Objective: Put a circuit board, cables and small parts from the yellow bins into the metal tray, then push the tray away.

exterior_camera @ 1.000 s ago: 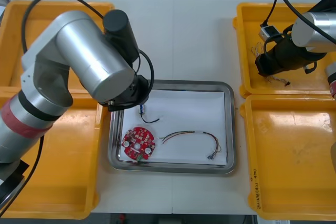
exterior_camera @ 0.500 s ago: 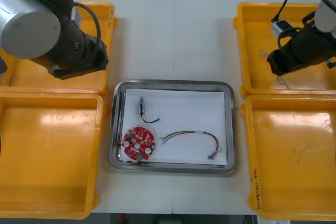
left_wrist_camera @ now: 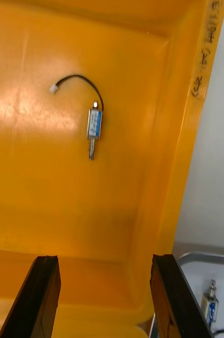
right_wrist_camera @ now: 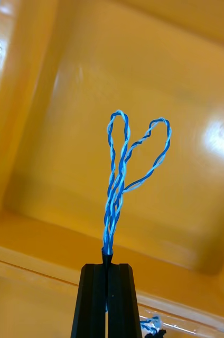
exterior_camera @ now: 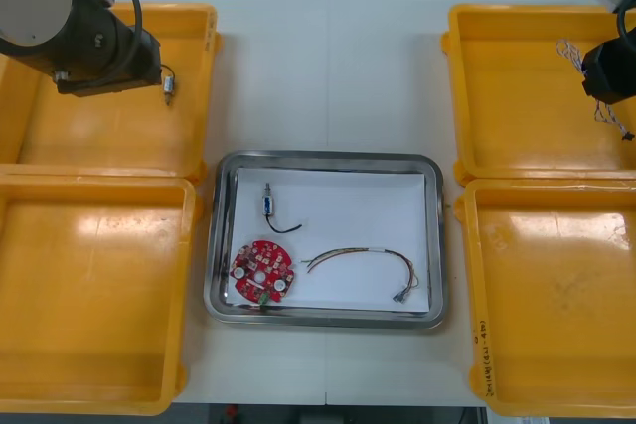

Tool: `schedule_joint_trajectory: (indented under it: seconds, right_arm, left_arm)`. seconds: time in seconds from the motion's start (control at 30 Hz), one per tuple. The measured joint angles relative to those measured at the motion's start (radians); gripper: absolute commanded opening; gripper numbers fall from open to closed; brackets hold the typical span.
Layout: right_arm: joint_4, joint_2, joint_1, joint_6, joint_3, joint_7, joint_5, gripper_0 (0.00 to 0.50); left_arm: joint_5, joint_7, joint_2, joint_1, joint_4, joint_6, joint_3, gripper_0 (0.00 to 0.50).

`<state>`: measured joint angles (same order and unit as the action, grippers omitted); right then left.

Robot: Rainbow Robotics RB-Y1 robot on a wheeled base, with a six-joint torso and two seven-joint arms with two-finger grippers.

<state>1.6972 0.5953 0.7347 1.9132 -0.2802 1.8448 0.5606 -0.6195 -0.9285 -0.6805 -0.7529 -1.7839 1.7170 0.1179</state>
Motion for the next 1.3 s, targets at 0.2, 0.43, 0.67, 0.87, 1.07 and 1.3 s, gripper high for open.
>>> schedule_joint_trajectory:
  seconds: [0.2,0.43,0.67,0.87,1.07,1.3]
  right_arm:
    - [0.124,0.006,0.0,0.002,0.0,0.0,0.131,0.0]
    - [0.215,0.046,0.0,0.003,0.032,0.001,0.315,0.0]
    - [0.283,0.076,0.0,0.003,0.113,0.001,0.431,0.0]
    - [0.369,0.089,0.0,0.003,0.199,0.001,0.504,0.0]
    - [0.392,0.098,0.017,0.003,0.328,0.001,0.526,0.0]
    - [0.398,0.099,0.085,0.003,0.527,0.001,0.498,0.0]
  left_arm:
    - [0.015,-0.009,0.0,-0.02,0.107,-0.139,0.0,0.5]
    - [0.029,-0.023,0.0,-0.021,0.208,-0.257,0.0,0.5]
    - [0.041,-0.033,0.002,-0.022,0.307,-0.383,0.0,0.5]
    - [0.087,-0.033,0.009,-0.022,0.387,-0.461,0.012,0.5]
    - [0.097,-0.033,0.026,-0.022,0.442,-0.513,0.033,0.5]
    - [0.1,-0.033,0.055,-0.023,0.455,-0.526,0.065,0.5]
